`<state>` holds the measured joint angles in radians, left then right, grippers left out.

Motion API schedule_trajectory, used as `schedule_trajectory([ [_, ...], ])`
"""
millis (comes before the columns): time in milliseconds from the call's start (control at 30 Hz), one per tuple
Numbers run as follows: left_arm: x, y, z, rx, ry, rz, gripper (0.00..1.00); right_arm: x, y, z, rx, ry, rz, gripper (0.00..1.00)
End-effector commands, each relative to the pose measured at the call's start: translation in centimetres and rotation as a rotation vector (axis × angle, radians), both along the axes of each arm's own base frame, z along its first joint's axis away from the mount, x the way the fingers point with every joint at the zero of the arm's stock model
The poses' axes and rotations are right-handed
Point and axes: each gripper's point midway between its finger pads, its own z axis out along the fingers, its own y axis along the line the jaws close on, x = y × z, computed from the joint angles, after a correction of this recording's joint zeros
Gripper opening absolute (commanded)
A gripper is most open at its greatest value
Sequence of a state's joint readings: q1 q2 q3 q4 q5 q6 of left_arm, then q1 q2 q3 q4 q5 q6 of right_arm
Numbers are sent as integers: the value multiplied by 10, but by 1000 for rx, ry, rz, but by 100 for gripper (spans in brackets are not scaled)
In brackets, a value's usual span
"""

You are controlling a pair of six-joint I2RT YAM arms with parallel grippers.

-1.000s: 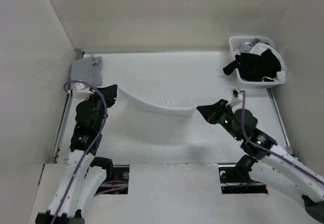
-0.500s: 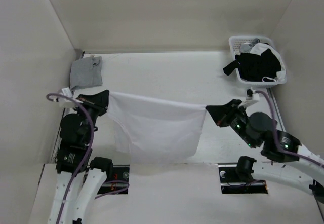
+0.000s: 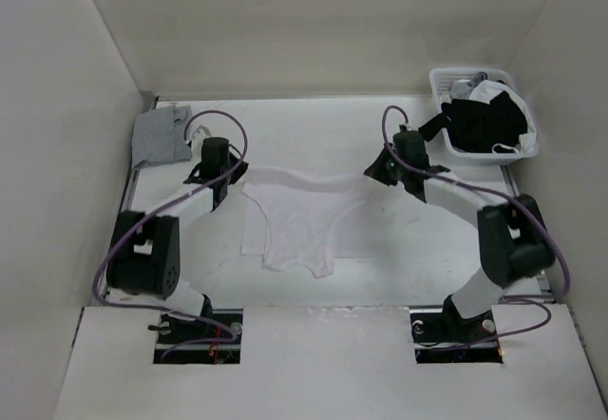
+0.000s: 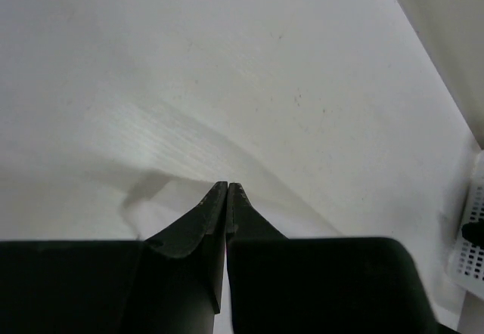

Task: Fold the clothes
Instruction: Fold the tank top

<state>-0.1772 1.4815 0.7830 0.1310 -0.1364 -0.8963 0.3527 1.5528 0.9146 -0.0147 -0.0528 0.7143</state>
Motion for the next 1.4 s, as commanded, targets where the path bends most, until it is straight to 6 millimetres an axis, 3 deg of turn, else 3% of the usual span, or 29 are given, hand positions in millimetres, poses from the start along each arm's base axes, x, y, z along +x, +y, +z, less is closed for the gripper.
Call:
schedule_trajectory([
  [0, 68, -4, 67, -36, -242, 27, 0, 70, 9, 49, 93, -178, 33, 6],
  [67, 78, -4, 63, -40, -230, 26, 0, 87, 5, 46, 106, -169, 24, 5],
  [167, 73, -4, 63, -47, -233, 20, 0, 87, 1, 53, 120, -181, 21, 5],
  [333, 29, 0, 51, -89, -237, 26, 0, 50, -10, 50, 109, -193, 4, 6],
  [500, -12, 3, 29, -159, -212, 13, 0, 10, -26, 27, 113, -173, -46, 6],
  [900, -96, 2, 32, -186, -246, -77, 1, -72, -24, 5, 83, -156, -28, 6],
  [1100, -122, 3, 13, -156, -205, -107, 1, -103, -29, -20, 58, -98, -36, 6],
  [1367, -148, 3, -25, -149, -113, -118, 1, -120, -32, -52, 57, 7, -55, 6],
])
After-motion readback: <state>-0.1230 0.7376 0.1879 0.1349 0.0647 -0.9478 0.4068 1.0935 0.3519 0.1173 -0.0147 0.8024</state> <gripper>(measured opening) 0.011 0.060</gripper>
